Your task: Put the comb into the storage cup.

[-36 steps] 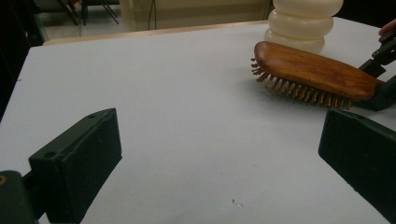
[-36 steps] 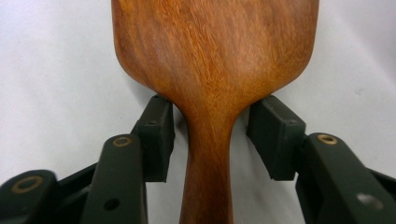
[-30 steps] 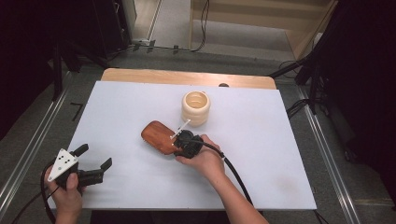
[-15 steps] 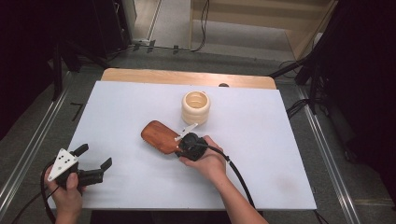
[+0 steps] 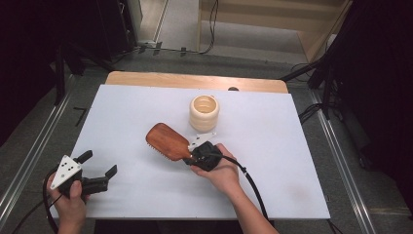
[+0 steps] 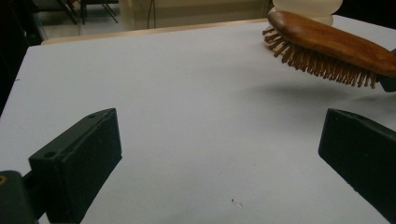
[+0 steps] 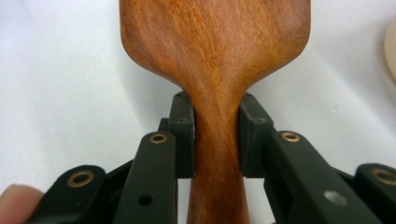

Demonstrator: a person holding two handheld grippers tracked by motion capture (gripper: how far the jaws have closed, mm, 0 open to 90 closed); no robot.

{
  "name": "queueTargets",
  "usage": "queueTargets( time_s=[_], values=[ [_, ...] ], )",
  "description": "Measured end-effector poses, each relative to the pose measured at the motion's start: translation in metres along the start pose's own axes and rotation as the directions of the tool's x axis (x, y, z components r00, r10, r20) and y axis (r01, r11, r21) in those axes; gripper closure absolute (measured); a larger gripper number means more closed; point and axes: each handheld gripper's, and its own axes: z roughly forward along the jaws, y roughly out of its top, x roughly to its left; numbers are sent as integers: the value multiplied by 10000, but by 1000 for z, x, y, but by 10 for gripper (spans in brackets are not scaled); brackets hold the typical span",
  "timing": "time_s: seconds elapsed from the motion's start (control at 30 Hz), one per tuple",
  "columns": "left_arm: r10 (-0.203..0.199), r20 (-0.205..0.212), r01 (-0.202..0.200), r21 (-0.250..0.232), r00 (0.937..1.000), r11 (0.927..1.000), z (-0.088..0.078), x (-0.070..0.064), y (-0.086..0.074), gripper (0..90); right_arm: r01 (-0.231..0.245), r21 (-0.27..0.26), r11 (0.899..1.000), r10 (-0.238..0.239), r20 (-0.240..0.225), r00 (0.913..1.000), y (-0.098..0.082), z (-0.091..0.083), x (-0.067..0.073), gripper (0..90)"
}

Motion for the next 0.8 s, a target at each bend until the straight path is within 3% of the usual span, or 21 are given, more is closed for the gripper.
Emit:
queueTargets(
  time_s=[0.33,0.8],
  values=[
    [48,-39,-48,35,10000,10000,1,-1,0,0,34,-1029,9947,-25,83,10000,-7,-16,-2,700],
    [104,-127,-104,-17,9999,9999,0,-2,2,0,66,-1899,9818,-25,219,9998,-20,-35,-3,700]
  ],
)
